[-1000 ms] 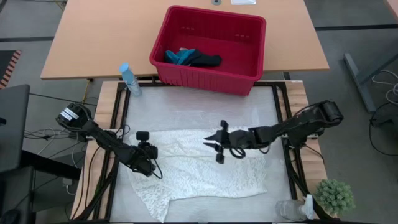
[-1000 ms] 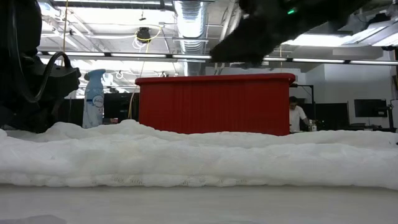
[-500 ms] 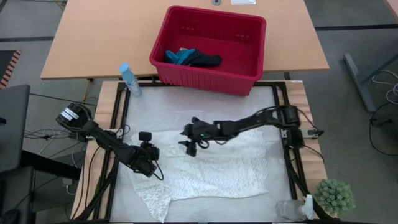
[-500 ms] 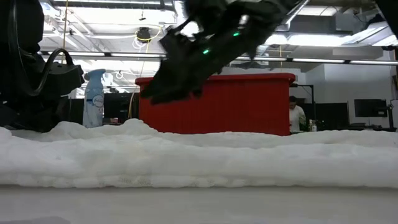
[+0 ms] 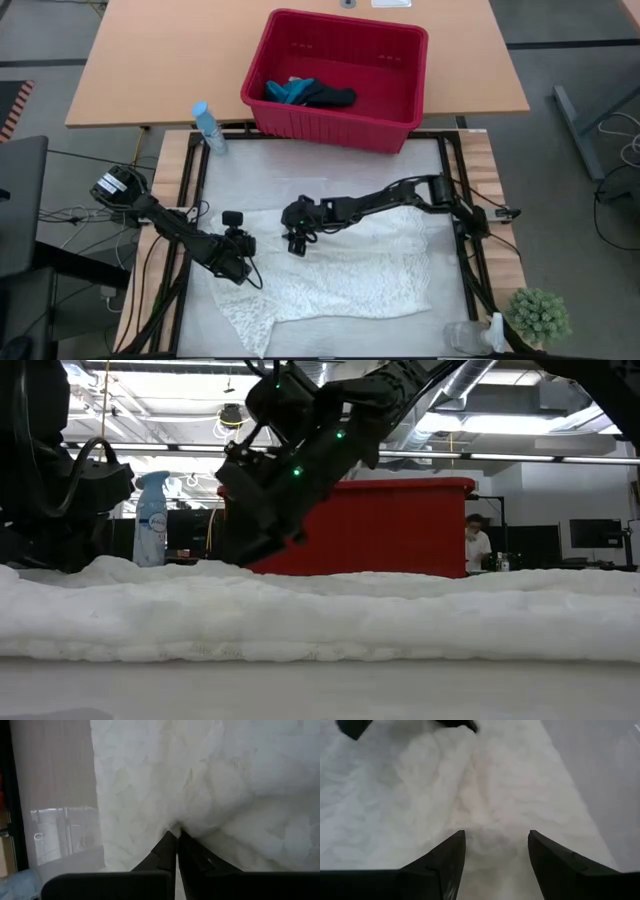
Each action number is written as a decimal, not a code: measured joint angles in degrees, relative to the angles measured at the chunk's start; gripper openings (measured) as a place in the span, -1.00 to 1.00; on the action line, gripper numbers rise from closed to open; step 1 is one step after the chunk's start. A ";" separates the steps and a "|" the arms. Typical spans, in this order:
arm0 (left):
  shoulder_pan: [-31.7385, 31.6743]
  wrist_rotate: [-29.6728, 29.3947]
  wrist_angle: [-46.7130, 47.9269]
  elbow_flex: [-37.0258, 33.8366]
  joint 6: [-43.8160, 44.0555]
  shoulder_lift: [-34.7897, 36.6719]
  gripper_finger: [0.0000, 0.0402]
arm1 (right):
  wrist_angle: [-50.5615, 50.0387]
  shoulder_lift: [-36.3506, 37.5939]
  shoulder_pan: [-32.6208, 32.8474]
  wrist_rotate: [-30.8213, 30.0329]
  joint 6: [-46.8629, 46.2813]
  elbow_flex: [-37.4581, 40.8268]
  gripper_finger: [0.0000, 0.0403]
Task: Fold Laundry from Bin
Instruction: Fold the white shirt
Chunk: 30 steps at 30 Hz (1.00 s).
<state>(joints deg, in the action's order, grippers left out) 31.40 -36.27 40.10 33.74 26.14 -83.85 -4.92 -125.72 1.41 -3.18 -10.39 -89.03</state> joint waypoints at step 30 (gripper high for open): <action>0.00 3.01 8.54 6.77 5.32 0.01 -1.00 | -3.44 3.11 -0.86 8.94 -7.09 0.00 0.11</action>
<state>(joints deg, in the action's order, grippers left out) 31.40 -33.26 48.64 40.51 31.46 -83.84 -8.35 -122.61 0.55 5.76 -17.48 -89.03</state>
